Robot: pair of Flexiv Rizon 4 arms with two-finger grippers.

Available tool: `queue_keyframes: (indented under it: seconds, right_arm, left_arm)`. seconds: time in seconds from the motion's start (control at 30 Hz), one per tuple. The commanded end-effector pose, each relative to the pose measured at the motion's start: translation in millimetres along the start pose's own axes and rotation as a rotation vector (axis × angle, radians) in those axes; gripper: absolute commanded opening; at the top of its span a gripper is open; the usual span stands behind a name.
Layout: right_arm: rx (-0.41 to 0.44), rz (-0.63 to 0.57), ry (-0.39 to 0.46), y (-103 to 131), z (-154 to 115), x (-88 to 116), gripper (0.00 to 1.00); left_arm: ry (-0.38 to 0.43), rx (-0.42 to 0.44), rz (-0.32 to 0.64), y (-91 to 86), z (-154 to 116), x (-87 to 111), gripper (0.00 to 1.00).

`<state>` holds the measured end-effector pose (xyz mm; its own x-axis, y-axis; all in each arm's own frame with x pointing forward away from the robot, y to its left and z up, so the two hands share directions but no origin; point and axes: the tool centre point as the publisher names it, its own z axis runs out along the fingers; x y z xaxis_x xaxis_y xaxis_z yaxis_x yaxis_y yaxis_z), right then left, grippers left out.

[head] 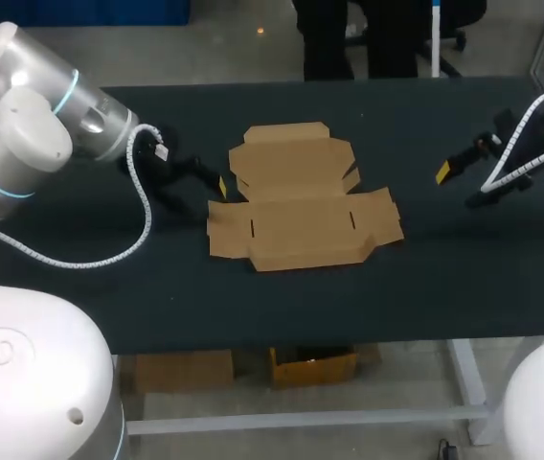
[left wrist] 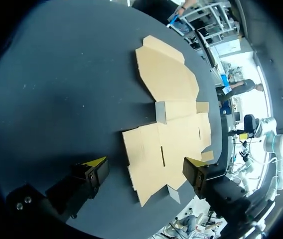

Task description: Assemble the packaging by folding the flat box into shape, placing the metal phone stand inside, and closing the box properly

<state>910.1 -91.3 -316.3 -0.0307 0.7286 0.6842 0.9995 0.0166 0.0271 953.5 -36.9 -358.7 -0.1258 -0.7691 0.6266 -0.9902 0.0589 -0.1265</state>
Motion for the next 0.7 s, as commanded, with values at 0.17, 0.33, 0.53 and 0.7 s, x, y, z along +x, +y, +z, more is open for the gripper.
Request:
queue_keyframes:
  seconds: [0.17,0.33,0.53,0.7]
  right_arm:
    - [0.004,0.002,-0.015,-0.3,-7.8,1.7,1.00]
    - [0.005,0.006,-0.018,-0.5,-7.3,0.3,1.00]
    - [0.006,0.006,-0.017,-0.8,-6.7,0.2,1.00]
    - [0.005,0.007,-0.016,-1.4,-6.2,0.6,1.00]
  left_arm:
    - [-0.005,0.055,0.040,11.7,7.8,1.1,1.00]
    - [-0.011,0.079,0.060,14.2,8.7,-2.0,1.00]
    - [-0.005,0.084,0.067,13.5,9.8,-5.3,0.95]
    - [0.010,0.070,0.068,11.4,15.0,-8.2,0.64]
